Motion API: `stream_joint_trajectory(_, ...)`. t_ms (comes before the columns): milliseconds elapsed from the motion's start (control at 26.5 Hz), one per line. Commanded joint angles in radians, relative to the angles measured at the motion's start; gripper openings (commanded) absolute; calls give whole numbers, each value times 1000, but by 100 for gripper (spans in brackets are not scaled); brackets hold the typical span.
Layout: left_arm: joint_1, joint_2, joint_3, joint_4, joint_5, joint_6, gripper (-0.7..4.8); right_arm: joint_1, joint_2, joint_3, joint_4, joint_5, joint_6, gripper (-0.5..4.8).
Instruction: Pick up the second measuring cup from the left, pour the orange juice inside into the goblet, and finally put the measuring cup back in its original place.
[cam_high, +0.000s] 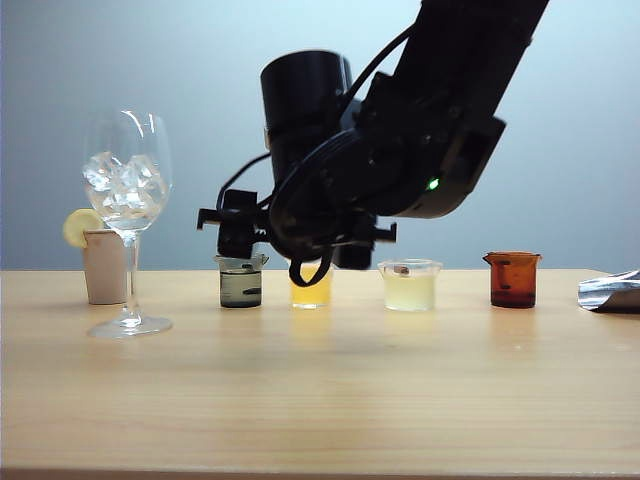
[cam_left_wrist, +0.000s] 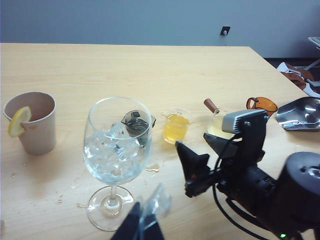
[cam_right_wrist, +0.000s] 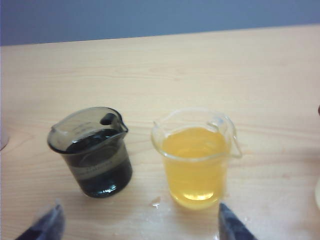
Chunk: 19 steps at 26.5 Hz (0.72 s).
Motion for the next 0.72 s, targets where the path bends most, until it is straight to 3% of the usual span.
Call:
stream_joint_trajectory(38,0,-2,8,13,7,0,-5,-14,28,27,-14,6,68,368)
stream_joint_trajectory(151,0,-2,8,13,7,0,-5,-41,71,58,-13,-50,69,368)
stream_joint_trajectory(717,0,-2,8,14,26,-24,-5,-87,175,225,-130,-10,69,368)
